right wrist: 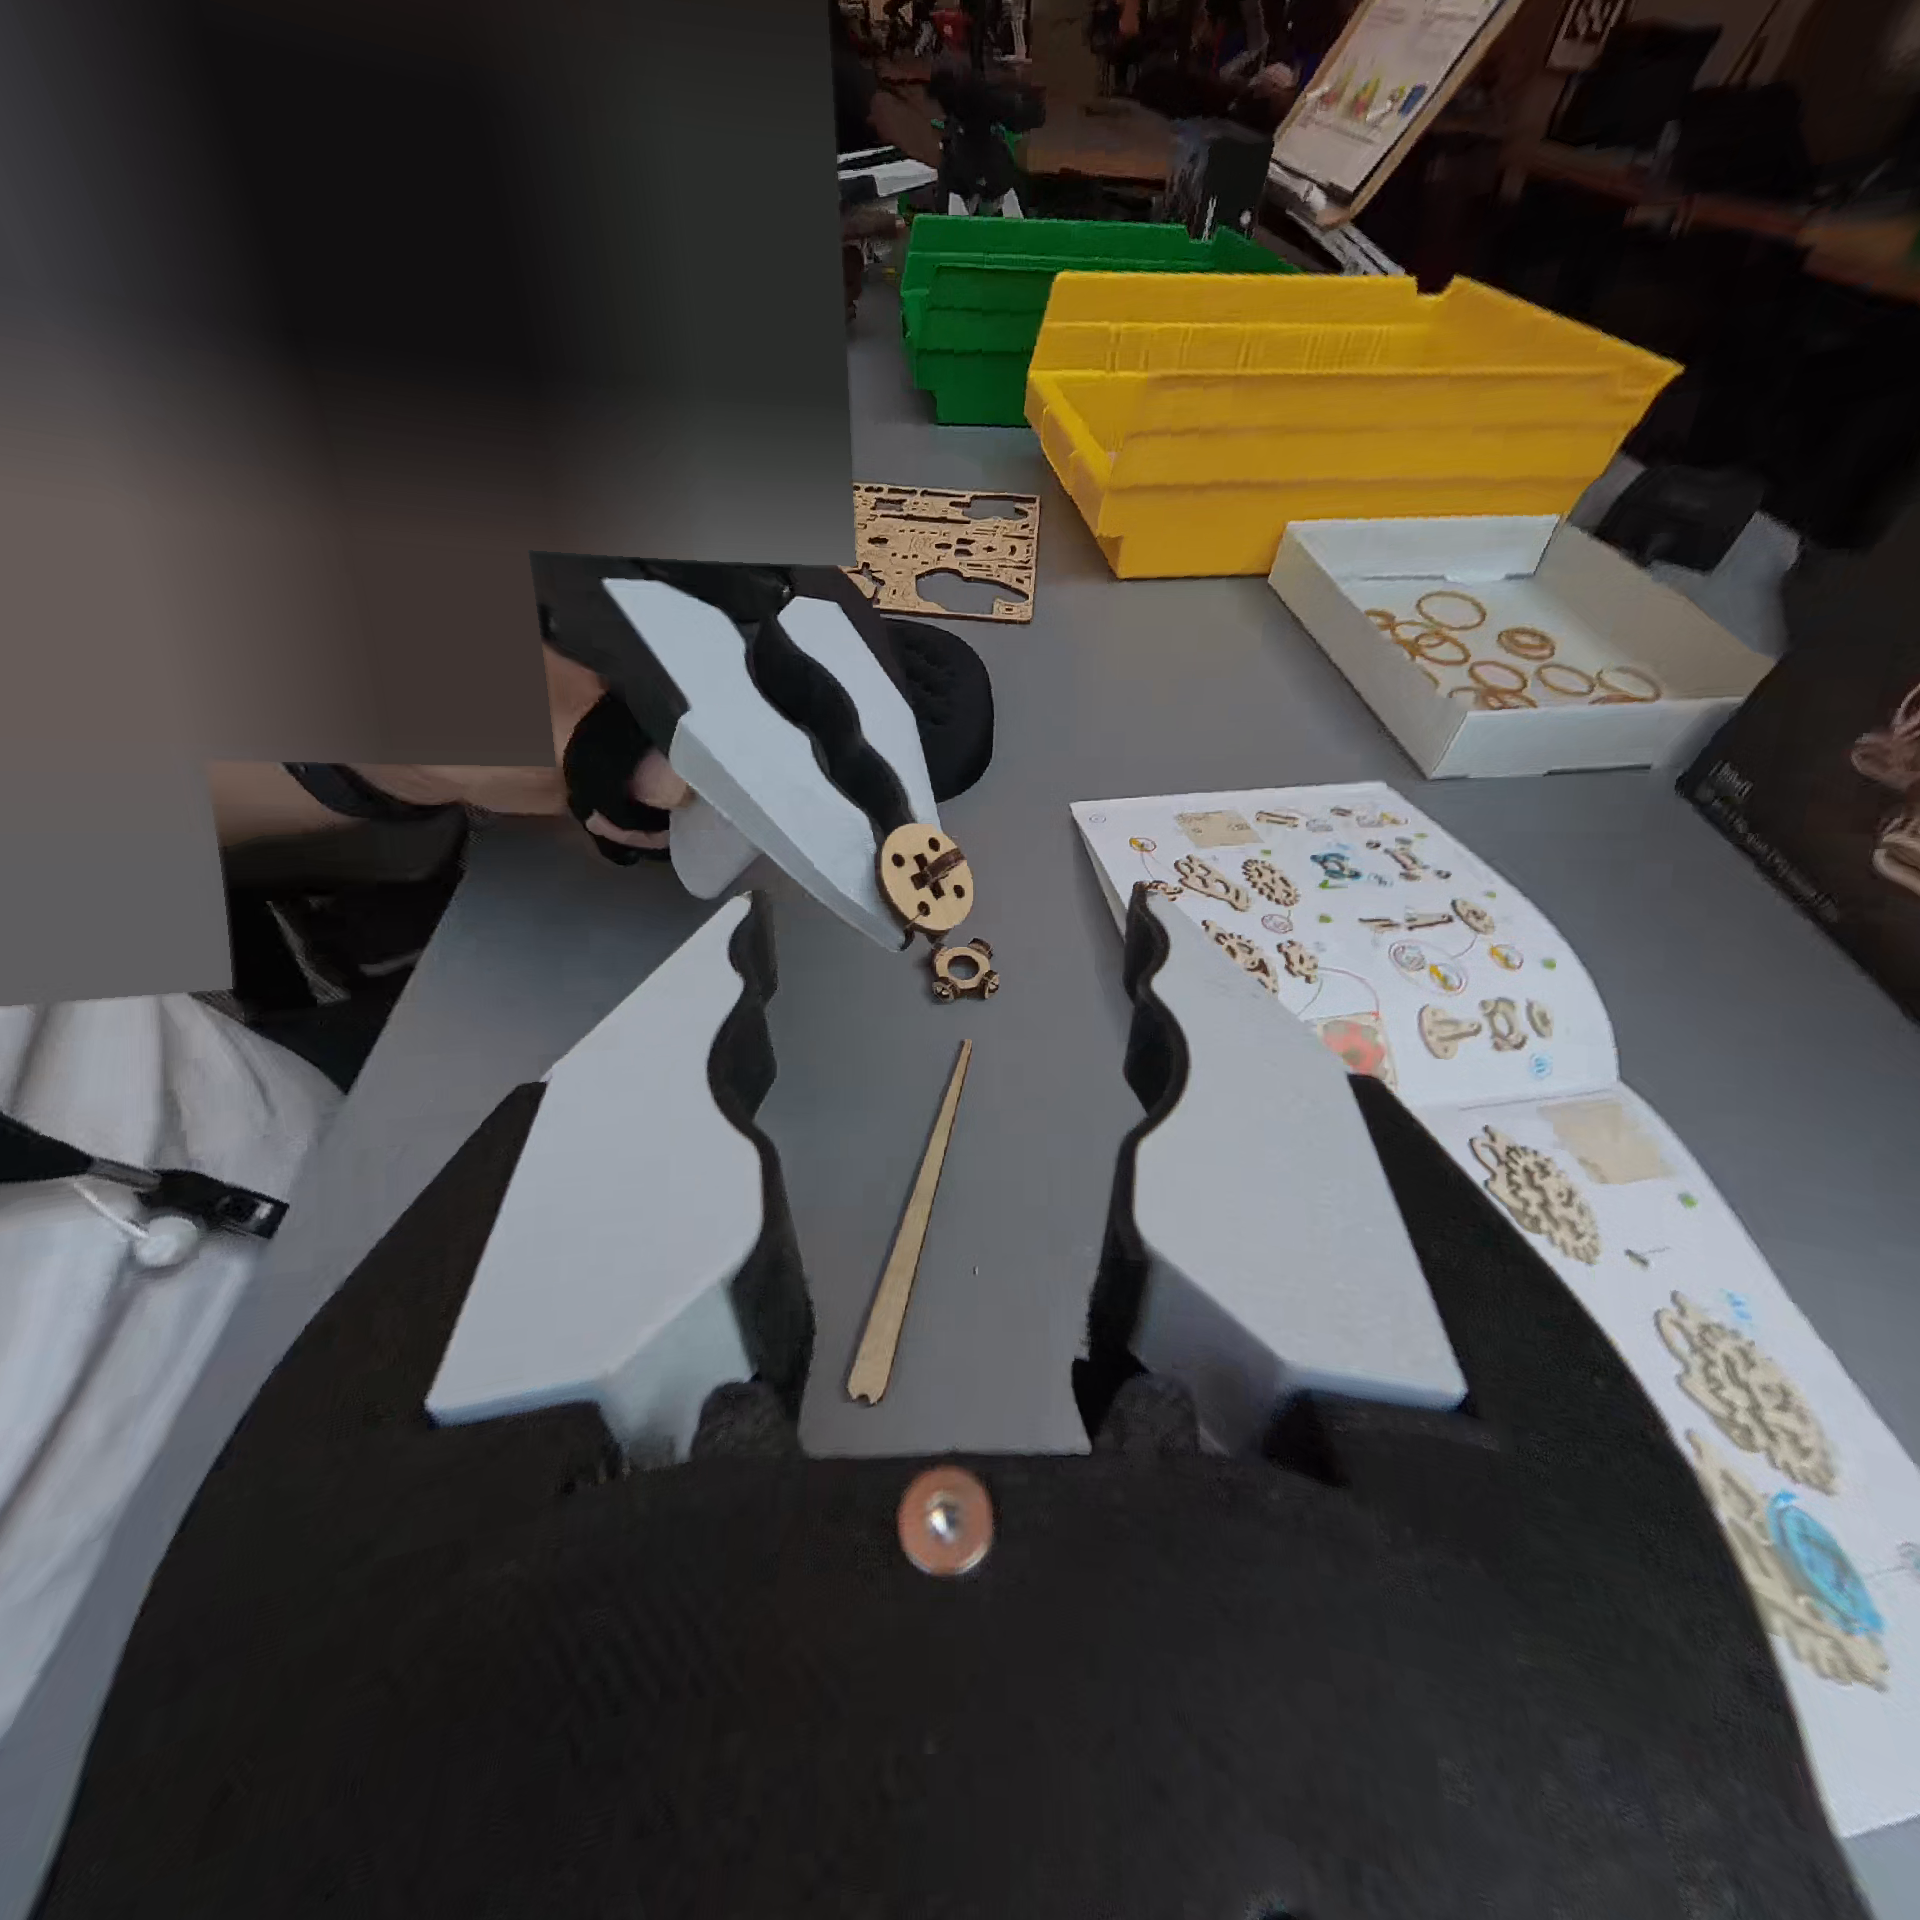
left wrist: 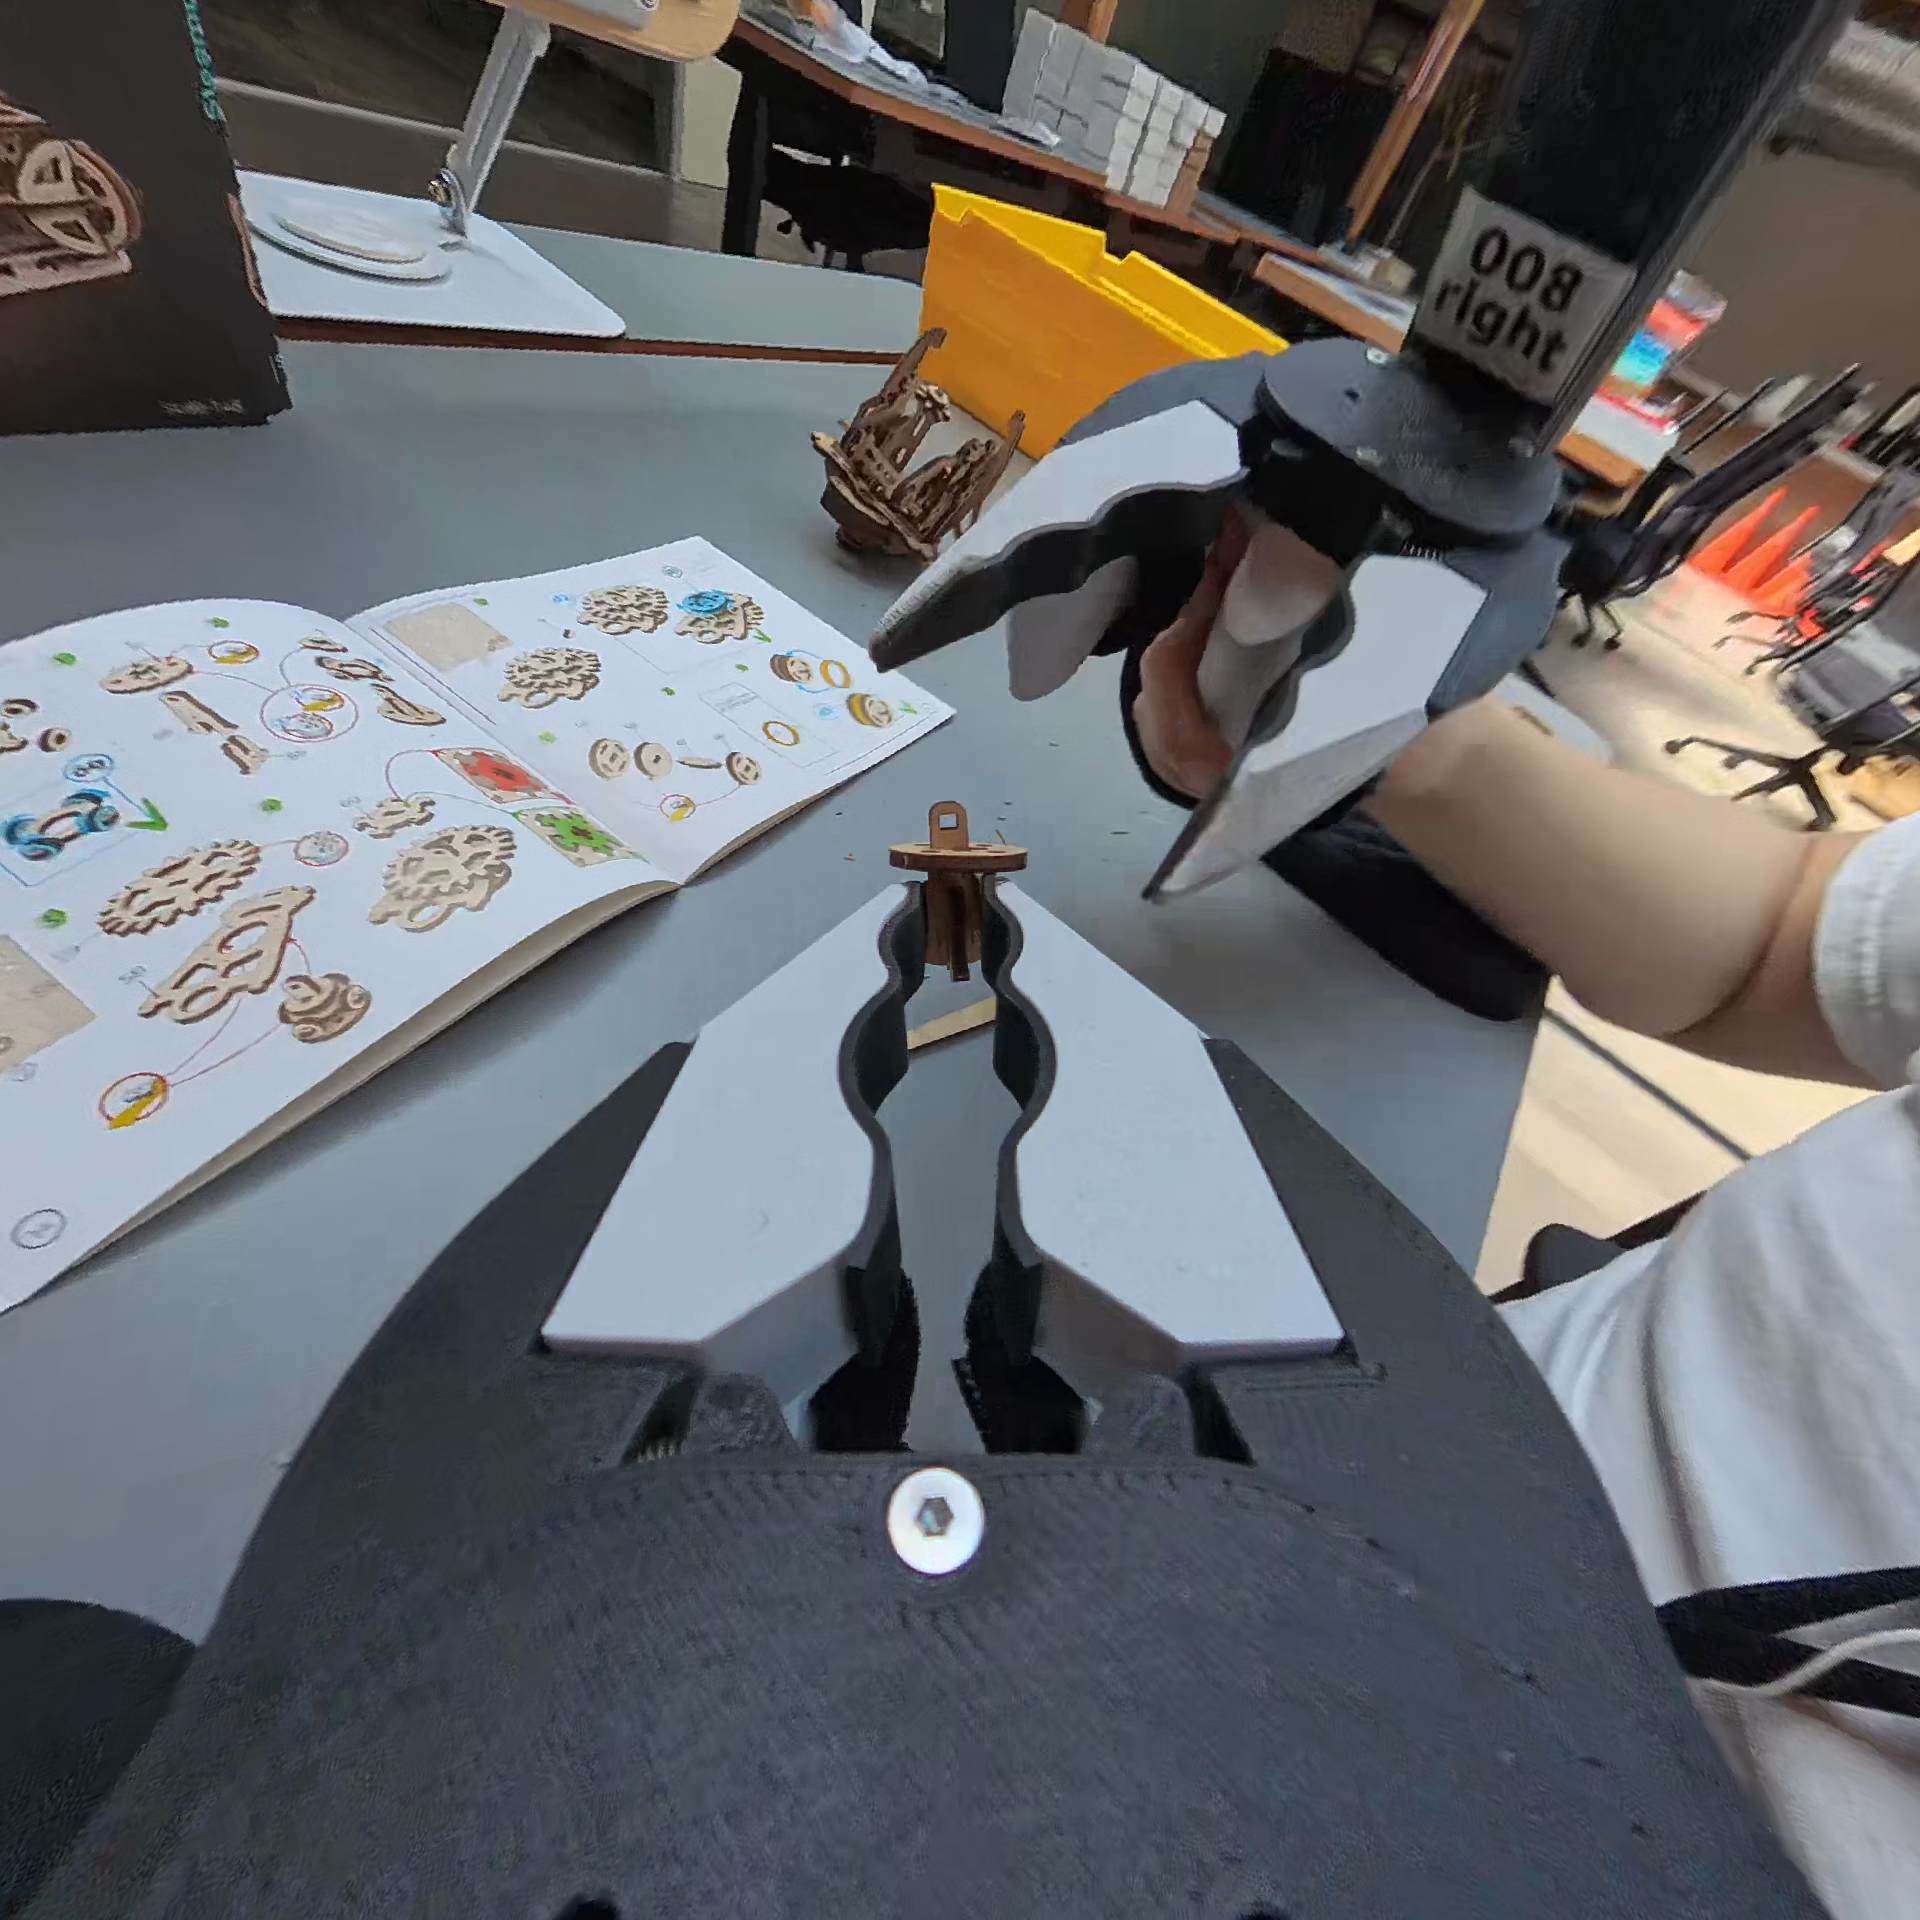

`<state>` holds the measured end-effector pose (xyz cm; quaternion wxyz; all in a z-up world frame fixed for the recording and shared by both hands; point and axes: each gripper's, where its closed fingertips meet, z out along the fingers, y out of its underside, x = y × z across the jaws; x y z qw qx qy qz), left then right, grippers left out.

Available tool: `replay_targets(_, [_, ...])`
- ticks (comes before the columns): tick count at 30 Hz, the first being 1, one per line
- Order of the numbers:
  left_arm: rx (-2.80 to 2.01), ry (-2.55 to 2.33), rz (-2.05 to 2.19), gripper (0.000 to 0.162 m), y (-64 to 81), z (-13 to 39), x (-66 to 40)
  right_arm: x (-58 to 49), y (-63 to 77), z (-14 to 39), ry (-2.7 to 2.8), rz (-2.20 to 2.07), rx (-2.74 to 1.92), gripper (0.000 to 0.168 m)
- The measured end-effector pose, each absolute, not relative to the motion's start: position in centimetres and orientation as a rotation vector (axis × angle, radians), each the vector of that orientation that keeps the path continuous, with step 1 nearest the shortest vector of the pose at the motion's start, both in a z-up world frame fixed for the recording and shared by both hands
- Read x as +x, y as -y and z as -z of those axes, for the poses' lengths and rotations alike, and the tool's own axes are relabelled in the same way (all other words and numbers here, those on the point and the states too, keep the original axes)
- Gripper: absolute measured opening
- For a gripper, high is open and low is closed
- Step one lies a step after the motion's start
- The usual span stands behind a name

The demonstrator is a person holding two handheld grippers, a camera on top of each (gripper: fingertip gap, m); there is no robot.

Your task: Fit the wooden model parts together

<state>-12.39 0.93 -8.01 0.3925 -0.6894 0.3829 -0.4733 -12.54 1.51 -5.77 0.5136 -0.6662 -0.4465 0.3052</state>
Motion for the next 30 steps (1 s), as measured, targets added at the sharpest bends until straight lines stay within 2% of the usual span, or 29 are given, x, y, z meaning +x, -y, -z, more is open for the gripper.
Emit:
replay_targets(3, [-1.760,-0.853,1.503,0.008,-0.5,6.5,-12.5,-13.9,-0.1,6.3,1.268,-0.475,-1.460,0.073])
replay_targets(9, [-1.757,-0.695,1.867,0.007,0.1,5.0,-12.5,-14.7,-0.4,5.7,1.313,-0.162,-1.317,0.068])
replay_targets(13, [-1.784,-0.671,1.955,0.007,0.7,5.2,-12.0,-14.6,-0.6,5.9,1.332,-0.121,-1.317,0.057])
replay_targets(17, [-1.817,-0.679,1.954,0.007,0.9,5.6,-11.7,-14.2,-0.7,5.9,1.333,-0.101,-1.318,0.037])
replay_targets(23, [-1.842,-0.677,1.989,0.007,1.3,5.9,-11.3,-14.2,-0.6,6.2,1.341,-0.102,-1.330,0.030])
replay_targets(30, [-1.764,-0.676,2.062,0.009,1.7,4.9,-11.5,-14.1,-0.1,5.2,1.295,-0.207,-1.343,0.029])
